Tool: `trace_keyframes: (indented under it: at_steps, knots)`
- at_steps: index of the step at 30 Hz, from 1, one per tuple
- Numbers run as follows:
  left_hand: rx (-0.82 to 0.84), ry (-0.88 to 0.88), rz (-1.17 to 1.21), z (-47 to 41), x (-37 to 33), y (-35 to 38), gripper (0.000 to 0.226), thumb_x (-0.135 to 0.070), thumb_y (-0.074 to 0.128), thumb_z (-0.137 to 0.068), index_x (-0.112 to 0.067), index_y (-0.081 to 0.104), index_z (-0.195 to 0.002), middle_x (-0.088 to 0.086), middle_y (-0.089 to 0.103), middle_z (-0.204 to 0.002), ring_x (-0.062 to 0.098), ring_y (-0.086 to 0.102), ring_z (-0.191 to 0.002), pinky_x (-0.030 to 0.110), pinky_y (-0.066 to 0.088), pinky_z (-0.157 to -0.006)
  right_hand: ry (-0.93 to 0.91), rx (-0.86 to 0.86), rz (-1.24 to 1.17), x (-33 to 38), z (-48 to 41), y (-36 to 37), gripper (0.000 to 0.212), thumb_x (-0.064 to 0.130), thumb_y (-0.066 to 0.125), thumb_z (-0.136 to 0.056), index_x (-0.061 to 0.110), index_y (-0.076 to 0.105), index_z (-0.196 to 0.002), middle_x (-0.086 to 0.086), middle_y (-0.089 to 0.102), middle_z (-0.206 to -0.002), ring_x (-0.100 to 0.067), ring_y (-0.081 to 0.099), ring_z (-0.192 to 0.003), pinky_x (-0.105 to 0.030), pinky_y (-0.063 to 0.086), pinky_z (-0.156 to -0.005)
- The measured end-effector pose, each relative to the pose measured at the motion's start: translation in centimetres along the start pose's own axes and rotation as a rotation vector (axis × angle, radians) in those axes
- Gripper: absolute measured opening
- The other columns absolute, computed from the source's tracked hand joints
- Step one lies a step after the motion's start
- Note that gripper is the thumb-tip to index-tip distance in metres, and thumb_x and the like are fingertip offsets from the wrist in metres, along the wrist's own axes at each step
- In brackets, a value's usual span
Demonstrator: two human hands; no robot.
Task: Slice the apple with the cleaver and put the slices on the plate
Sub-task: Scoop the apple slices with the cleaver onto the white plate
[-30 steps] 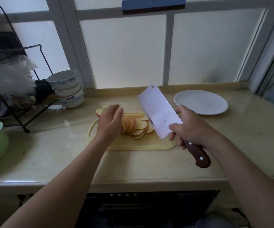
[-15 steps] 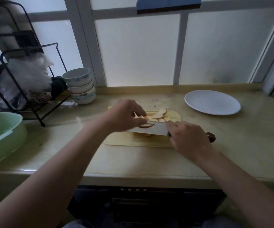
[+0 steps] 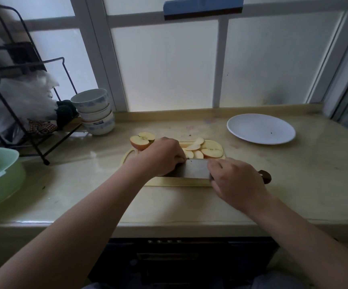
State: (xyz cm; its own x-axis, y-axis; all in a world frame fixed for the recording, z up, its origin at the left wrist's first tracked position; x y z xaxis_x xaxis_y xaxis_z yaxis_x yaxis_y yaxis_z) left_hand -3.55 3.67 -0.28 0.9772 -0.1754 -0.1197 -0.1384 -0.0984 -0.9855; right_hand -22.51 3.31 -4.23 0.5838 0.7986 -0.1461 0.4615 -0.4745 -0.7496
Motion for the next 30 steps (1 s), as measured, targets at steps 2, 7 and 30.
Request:
trace_keyframes:
  at_steps: [2,7,30]
  knots:
    - [0.005,-0.006,-0.003,-0.5,0.2,0.0,0.022,-0.021,0.057,-0.099,-0.019,0.079,-0.100,-0.002,0.072,-0.099,0.018,0.059,-0.096,0.038,0.051,-0.092,-0.018,-0.015,0.000,-0.1,0.3,-0.5,0.023,-0.001,0.080,-0.068,0.005,0.062,-0.081,-0.007,0.054,-0.057,-0.026,0.050,-0.044,-0.033,0.042,-0.035]
    - [-0.070,-0.144,0.141,-1.7,2.1,-1.6,0.018,-0.019,0.067,-0.095,-0.016,0.079,-0.107,-0.002,0.075,-0.105,0.011,0.062,-0.089,0.025,0.048,-0.085,-0.038,-0.026,0.015,-0.8,1.1,-1.7,0.027,0.002,0.082,-0.064,0.004,0.064,-0.083,-0.009,0.057,-0.060,-0.028,0.052,-0.046,-0.035,0.042,-0.037]
    - [-0.400,-0.394,0.975,2.2,6.0,-1.2,0.012,-0.021,0.067,-0.095,-0.015,0.069,-0.106,0.010,0.071,-0.100,0.024,0.069,-0.094,0.032,0.060,-0.080,0.144,0.053,0.152,-3.7,2.3,-2.5,0.027,0.000,0.084,-0.058,0.003,0.066,-0.077,-0.011,0.056,-0.056,-0.031,0.052,-0.042,-0.028,0.034,-0.043]
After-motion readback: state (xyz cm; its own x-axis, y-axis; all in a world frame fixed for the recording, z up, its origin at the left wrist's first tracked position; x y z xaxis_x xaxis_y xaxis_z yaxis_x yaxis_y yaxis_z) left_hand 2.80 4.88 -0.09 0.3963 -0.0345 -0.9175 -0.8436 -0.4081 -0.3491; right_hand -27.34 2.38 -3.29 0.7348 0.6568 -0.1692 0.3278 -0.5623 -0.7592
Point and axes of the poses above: each hand's wrist, its own z-axis away from the middle knuckle, its own y-axis out of the palm, x = y × z, the point moved 4 cm from there along -z, towards the middle knuckle
